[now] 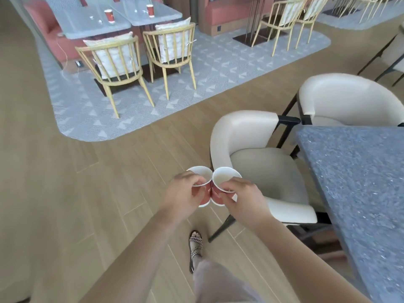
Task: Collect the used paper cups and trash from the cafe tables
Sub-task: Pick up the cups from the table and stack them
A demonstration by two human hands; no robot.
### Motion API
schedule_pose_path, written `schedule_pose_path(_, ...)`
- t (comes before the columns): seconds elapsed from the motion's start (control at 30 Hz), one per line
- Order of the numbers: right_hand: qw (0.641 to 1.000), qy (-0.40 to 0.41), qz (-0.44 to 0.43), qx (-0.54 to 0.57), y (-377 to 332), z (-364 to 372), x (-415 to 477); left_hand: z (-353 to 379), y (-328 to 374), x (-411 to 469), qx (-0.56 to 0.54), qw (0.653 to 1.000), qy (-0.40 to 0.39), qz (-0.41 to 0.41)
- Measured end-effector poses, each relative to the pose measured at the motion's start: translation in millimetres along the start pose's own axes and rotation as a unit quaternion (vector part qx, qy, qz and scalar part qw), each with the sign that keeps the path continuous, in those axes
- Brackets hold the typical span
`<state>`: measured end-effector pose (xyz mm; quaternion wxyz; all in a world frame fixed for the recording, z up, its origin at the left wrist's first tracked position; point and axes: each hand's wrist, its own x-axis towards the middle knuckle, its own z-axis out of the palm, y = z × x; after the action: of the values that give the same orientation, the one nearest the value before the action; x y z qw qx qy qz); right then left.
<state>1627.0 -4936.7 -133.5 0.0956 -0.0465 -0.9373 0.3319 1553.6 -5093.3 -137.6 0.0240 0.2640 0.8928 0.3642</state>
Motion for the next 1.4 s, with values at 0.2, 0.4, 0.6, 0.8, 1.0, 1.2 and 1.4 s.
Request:
schedule_pose_path(0.2,0.999,0.011,-0.02,0.03,3,32,102,-22,-52,86,0.026,0.999,0.002,-0.019)
schedule_pose_path(0.4,0.998,0.001,0.001,0.06,17,42,195,-44,-89,181,0.043,0.998,-0.036,-0.031)
schedule_pose_path(0.6,0.997,0.004,0.031,0.066,32,41,273,-47,-111,258,0.034,0.998,-0.025,-0.044)
schedule_pose_path(0.8,0.996,0.027,0.065,0.049,56,39,335,-33,-125,337,0.02,0.998,-0.058,-0.001)
schedule_pose_path(1.0,0.995,0.045,0.082,0.029,79,50,424,-28,-158,433,-0.003,0.996,-0.085,0.01)
schedule_pose_path(1.2,0.991,0.063,0.116,0.004,91,64,531,-46,-193,543,-0.021,0.994,-0.106,0.034)
schedule_pose_path(1.4,0.985,0.114,0.129,0.029,92,59,617,-58,-216,638,-0.014,0.99,-0.121,0.075)
